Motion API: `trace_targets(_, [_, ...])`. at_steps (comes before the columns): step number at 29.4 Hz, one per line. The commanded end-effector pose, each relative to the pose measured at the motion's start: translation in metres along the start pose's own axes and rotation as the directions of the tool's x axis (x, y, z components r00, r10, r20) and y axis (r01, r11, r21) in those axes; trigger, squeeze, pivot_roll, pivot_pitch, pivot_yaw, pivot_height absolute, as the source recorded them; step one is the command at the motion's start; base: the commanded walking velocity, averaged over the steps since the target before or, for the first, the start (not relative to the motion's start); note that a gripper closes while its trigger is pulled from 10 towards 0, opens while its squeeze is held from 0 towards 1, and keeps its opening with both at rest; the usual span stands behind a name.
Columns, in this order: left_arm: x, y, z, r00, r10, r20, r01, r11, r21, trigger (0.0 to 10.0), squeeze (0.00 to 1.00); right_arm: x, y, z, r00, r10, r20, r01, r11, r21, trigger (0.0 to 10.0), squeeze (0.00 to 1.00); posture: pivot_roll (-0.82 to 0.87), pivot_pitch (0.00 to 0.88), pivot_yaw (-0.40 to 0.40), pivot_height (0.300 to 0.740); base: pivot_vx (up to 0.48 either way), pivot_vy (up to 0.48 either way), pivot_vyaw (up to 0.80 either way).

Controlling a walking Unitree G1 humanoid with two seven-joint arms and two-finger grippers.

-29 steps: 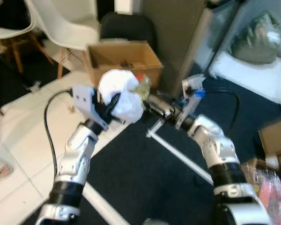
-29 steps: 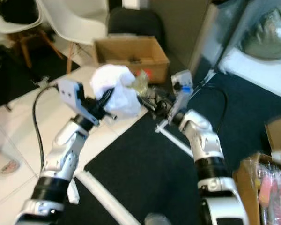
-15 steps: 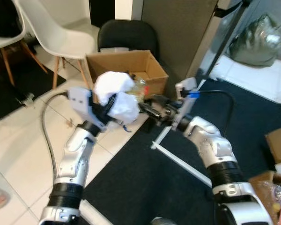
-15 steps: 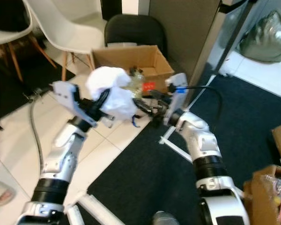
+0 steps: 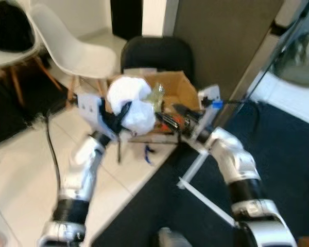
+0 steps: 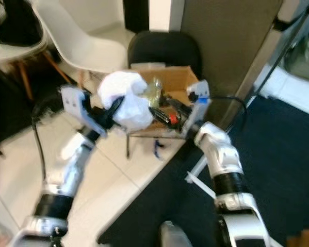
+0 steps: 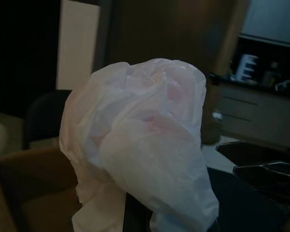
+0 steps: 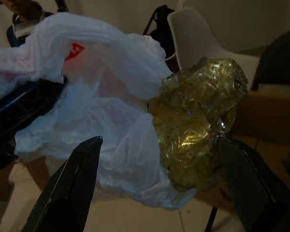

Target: Picking trash to rubbish bin

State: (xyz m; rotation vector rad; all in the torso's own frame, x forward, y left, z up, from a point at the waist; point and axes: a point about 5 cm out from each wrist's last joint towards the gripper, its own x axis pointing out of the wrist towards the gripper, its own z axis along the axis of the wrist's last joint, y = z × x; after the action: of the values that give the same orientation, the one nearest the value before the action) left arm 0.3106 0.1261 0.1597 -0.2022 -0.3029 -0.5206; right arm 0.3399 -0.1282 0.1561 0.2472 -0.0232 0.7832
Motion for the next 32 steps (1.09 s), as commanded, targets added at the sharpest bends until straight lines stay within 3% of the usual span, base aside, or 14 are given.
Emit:
trace_targets(1, [-0.003,0.001,-0.004,1.000,0.010,-0.011,-0.010,1.000,-0.015,10.0,0.00,0.001,0.002,-0.003,1.000,0.006,-0.010,-0.006,1.000,0.006,10.0,0.00,-0.02,0.000,-0.049,0.740,0.480,0.000,0.00])
trace_targets(14, [-0.003,0.004,-0.004,0.999,0.040,-0.022,-0.040,0.999,-0.024,10.0,0.00,0.002,0.002,-0.004,1.000,0.004,-0.028,-0.004,1.000,0.002,10.0,0.00,-0.02,0.000,-0.049,0.740,0.443,0.000,-0.77])
trace_targets(25, [-0.005,0.006,-0.001,0.998,0.064,-0.012,-0.064,0.998,-0.017,10.0,0.00,0.001,0.002,-0.004,1.000,0.002,-0.028,-0.002,1.000,0.002,10.0,0.00,-0.02,0.000,-0.047,0.740,0.000,0.000,-0.75])
trace_targets(32, [-0.013,0.021,0.006,0.990,0.140,-0.006,-0.140,0.990,0.006,10.0,0.00,0.001,0.002,-0.003,1.000,0.001,-0.019,-0.002,1.000,-0.008,10.0,0.00,-0.02,0.000,-0.044,0.740,0.000,0.000,0.00])
